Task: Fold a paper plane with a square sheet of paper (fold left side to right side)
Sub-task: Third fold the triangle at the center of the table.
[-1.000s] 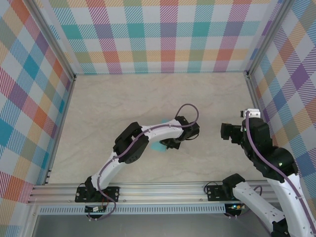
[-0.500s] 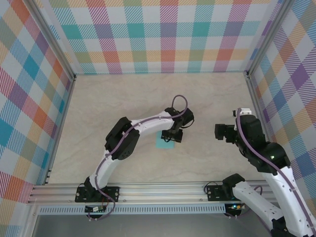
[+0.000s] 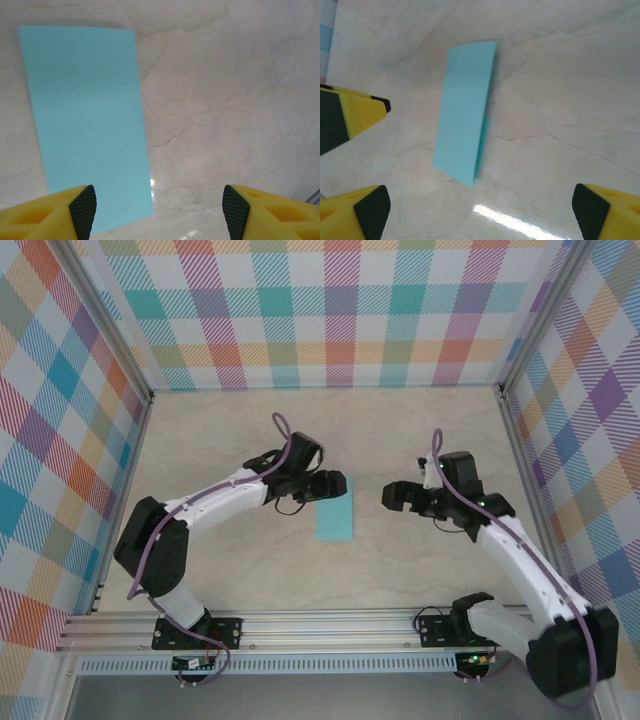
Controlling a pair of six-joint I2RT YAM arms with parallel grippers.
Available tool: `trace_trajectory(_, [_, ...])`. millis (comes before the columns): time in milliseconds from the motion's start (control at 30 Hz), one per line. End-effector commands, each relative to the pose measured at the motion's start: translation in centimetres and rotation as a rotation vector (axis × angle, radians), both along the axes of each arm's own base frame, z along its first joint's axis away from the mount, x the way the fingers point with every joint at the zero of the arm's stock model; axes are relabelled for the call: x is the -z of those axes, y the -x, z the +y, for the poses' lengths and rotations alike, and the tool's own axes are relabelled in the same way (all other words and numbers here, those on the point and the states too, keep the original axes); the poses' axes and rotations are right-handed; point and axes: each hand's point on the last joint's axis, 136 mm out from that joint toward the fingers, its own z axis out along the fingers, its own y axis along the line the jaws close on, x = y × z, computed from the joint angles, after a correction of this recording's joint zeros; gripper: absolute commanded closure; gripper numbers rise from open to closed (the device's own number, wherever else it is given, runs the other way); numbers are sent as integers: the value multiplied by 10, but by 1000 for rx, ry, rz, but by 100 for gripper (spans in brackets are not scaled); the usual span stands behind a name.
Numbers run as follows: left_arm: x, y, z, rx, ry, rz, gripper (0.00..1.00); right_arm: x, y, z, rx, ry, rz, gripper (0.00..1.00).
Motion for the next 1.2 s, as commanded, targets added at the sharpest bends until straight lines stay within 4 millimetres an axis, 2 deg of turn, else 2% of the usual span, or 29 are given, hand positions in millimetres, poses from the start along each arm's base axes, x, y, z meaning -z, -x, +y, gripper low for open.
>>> trace_trajectory(0, [-7, -9, -2, -14, 184, -48, 29, -14, -26, 41, -100, -223, -34, 5])
trace_trajectory(167, [13, -14, 6, -39, 234, -40, 29, 13, -59, 71, -149, -245, 32, 5])
trace_trajectory(300, [33, -16, 9, -57, 206, -12, 30, 35, -80, 100, -198, -230, 74, 10])
trace_trajectory(467, [49, -16, 14, -73, 163, 14, 31, 57, -106, 118, -194, -227, 109, 20])
trace_trajectory(533, [53, -15, 16, -77, 149, 23, 31, 65, -113, 122, -194, -208, 120, 21])
trace_trajectory(900, [67, -13, 21, -77, 94, 55, 30, 109, -114, 118, -185, -85, 199, 21])
trace_trajectory(1167, [77, -11, 17, -65, 92, 98, 30, 128, -108, 114, -202, -46, 234, 23])
